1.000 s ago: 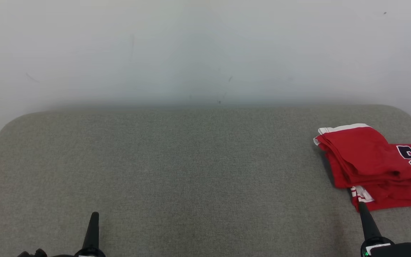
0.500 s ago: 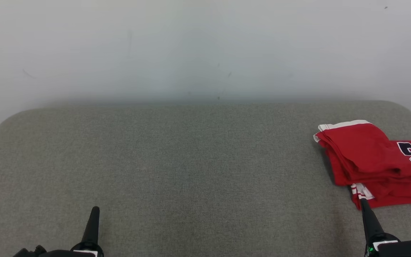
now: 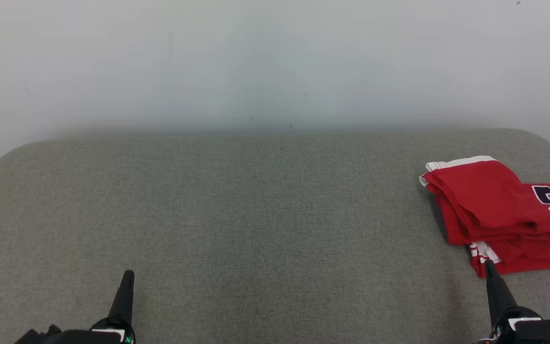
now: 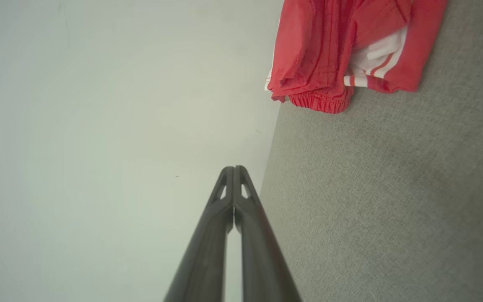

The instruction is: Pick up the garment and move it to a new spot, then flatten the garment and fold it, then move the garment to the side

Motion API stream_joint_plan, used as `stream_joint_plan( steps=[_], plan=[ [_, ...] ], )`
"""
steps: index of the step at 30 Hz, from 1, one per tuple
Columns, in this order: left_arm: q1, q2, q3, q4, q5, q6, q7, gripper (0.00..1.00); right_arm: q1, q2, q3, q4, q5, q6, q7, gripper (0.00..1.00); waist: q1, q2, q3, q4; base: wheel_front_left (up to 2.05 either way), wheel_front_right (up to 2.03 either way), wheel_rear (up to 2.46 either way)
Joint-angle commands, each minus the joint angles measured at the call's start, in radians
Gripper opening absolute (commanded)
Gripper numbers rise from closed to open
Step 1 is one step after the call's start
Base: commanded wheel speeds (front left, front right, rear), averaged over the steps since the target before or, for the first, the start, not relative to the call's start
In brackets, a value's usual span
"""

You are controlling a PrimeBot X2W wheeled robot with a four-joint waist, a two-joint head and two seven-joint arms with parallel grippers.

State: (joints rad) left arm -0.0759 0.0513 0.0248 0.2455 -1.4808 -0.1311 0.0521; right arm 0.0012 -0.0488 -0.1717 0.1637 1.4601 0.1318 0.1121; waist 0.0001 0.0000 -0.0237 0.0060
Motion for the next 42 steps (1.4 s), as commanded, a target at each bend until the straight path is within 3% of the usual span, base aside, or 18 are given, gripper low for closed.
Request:
stream_joint_plan(
  steps=[1, 22, 42],
  plan=[
    [-0.019, -0.001, 0.004, -0.007, -0.025, 0.001, 0.007, 0.00, -0.012, -0.002, -0.004, -0.006, 0.029, -0.002, 0.005, 0.00, -0.0001, 0.0000, 0.003, -0.001, 0.00, 0.00, 0.00],
    [-0.037, -0.002, 0.009, -0.007, -0.147, 0.001, 0.041, 0.00, -0.023, -0.002, -0.015, -0.008, 0.166, -0.002, 0.028, 0.00, -0.0001, 0.0000, 0.026, -0.006, 0.00, 0.00, 0.00],
    [-0.036, -0.002, 0.008, -0.007, -0.143, 0.001, 0.039, 0.00, -0.021, -0.002, -0.015, -0.007, 0.163, -0.002, 0.026, 0.00, -0.0001, 0.0000, 0.026, -0.006, 0.00, 0.00, 0.00]
  ],
)
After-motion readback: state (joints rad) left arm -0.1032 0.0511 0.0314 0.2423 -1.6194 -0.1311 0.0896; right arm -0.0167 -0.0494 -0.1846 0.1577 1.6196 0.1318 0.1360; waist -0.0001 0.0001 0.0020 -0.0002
